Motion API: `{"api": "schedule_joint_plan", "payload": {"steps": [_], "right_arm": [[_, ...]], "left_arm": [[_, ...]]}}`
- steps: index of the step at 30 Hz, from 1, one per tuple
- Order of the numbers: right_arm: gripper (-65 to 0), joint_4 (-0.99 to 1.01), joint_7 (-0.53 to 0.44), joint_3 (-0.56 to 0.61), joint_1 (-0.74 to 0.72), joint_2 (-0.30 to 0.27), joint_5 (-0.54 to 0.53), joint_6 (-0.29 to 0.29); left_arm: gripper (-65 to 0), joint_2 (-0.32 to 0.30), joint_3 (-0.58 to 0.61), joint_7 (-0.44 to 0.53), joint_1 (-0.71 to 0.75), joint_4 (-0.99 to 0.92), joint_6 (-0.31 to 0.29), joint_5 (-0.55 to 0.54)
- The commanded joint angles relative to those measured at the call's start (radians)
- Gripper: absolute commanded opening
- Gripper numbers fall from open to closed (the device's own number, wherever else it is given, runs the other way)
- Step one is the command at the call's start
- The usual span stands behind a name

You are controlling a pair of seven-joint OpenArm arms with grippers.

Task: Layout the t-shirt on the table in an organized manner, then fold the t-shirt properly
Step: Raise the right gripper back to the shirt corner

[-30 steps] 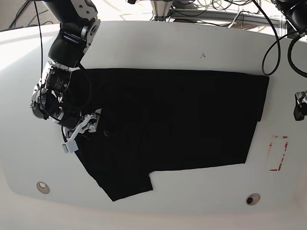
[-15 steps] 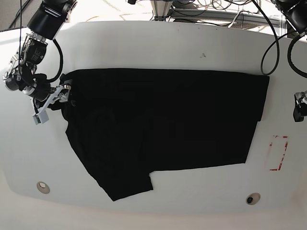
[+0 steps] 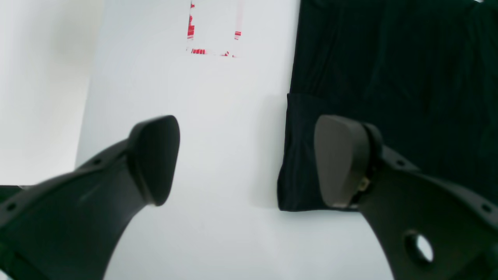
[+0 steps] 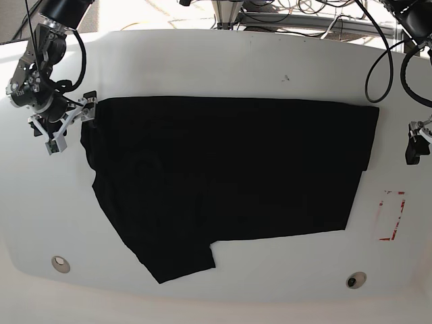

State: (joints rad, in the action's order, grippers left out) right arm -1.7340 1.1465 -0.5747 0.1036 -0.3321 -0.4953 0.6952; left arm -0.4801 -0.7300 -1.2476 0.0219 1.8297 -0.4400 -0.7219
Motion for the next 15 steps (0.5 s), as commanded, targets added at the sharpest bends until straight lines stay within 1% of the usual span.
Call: {"api": "schedule_joint_plan", "payload": {"steps": [1,6,10,15], "right_arm": [[-5.9,0.049,-0.064,-0.001,-0.015,0.000,0.047,0.003],[-5.9,0.159,-0.121,-0.001,-0.025,0.001,0.094,0.003],[-5.9,0.245,-0.179,-0.001,-0.040,0.001,0.096,0.003],[-6.7,0.309,-0.225,-0.001,-0.041,0.001,0.093,0.003]], "left_arm": [[-13.7,-0.025,-0.004,0.021,-0.012,0.014,-0.001,-0.006],[-13.7,-0.025,-0.001,0.021,-0.012,0.012,-0.001,-0.006],[-13.7,-0.025,-0.003,0.021,-0.010,0.012,-0.001,-0.006],[-13.7,-0.025,-0.004,0.021,-0.007,0.012,-0.001,-0.006]]}}
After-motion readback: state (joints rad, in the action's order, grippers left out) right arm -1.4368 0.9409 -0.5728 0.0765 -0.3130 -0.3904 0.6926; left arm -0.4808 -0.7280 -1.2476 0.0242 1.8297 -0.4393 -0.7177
